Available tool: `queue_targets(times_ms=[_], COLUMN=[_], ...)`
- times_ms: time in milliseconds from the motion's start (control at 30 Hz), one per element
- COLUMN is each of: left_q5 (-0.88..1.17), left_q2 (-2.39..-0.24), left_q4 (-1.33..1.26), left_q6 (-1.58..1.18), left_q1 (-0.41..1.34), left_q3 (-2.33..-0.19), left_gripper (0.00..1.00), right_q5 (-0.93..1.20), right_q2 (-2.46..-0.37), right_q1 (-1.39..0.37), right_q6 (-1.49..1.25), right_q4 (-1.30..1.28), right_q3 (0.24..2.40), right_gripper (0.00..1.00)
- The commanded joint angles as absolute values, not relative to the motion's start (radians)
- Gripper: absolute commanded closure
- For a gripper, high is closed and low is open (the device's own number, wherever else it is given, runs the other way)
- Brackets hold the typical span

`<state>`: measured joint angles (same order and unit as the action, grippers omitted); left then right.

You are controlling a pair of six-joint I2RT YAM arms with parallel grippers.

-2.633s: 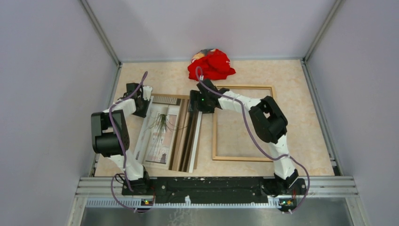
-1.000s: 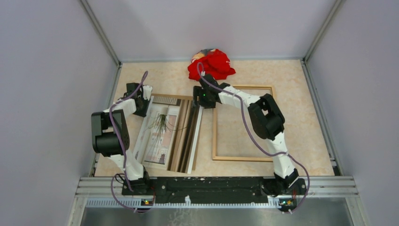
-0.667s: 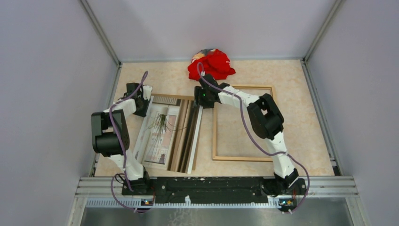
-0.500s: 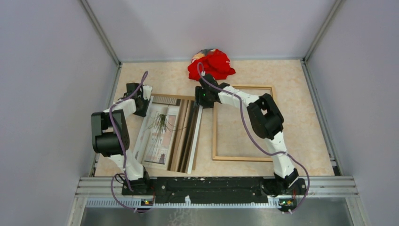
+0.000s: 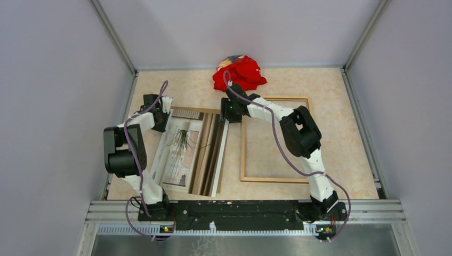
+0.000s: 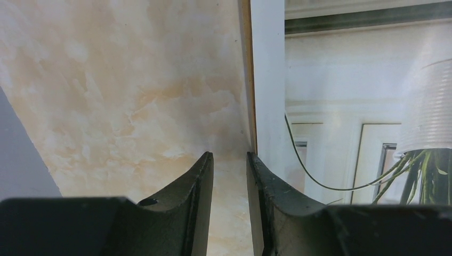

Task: Put the photo into the frame
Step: Pick up the photo at the center of the board.

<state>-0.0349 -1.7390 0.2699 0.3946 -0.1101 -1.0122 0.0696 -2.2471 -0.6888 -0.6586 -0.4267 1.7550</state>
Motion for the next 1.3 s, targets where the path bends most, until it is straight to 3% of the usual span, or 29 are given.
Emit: queue_targets(times_ms=[0, 633, 1267], left_q5=[-0.016, -0.015, -0.011], left_q2=[-1.776, -1.781, -1.776], left_q4=[0.31, 0.311, 0.316], left_q6=[0.392, 0.394, 0.397], left_q1=[-0.106, -0.105, -0.105], left_q3=[-0.972, -0.975, -0.977], left_gripper=[0.64, 0.64, 0.64], right_q5=[0.122, 0.033, 0.19], right_q2=[-2.195, -2.247, -2.233], right_q1=[-0.699, -0.742, -0.665], right_q6=[-0.678, -0.572, -0.671], right_q4=[-0.368, -0.516, -0.315], right_q3=[1.804, 1.935, 1.732], right_gripper=[0.48, 0.43, 0.42])
